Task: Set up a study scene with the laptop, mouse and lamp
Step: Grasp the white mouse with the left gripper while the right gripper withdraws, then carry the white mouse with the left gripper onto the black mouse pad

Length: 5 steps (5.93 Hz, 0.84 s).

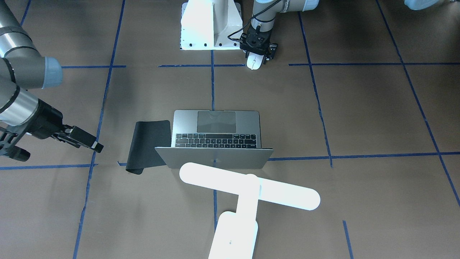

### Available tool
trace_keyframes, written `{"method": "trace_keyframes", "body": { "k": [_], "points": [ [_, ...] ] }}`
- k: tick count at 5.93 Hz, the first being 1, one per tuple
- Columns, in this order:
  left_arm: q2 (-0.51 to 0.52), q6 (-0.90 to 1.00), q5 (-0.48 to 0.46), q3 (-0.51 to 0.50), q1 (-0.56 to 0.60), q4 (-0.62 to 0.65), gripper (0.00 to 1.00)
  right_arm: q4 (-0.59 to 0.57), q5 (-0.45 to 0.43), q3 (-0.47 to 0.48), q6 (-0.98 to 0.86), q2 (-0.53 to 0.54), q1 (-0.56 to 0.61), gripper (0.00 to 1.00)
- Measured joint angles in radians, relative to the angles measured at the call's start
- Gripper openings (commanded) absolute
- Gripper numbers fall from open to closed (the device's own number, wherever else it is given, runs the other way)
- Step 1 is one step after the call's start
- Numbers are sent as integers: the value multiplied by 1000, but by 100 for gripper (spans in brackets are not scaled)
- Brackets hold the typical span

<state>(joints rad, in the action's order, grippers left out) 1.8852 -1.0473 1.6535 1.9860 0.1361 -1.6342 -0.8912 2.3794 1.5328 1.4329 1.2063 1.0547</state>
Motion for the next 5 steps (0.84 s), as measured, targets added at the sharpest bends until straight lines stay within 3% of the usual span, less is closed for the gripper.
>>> {"method": "trace_keyframes", "body": {
  "k": [1, 3, 5],
  "points": [
    [2, 0, 1, 3, 1, 1, 12, 0, 26, 2, 0, 6, 22, 100],
    [28, 0, 1, 11, 21, 8, 12, 0, 53, 23, 0, 25, 44, 100],
    [145, 1, 1, -11, 84, 14, 10, 1, 57, 58, -6, 71, 62, 100]
  ]
}}
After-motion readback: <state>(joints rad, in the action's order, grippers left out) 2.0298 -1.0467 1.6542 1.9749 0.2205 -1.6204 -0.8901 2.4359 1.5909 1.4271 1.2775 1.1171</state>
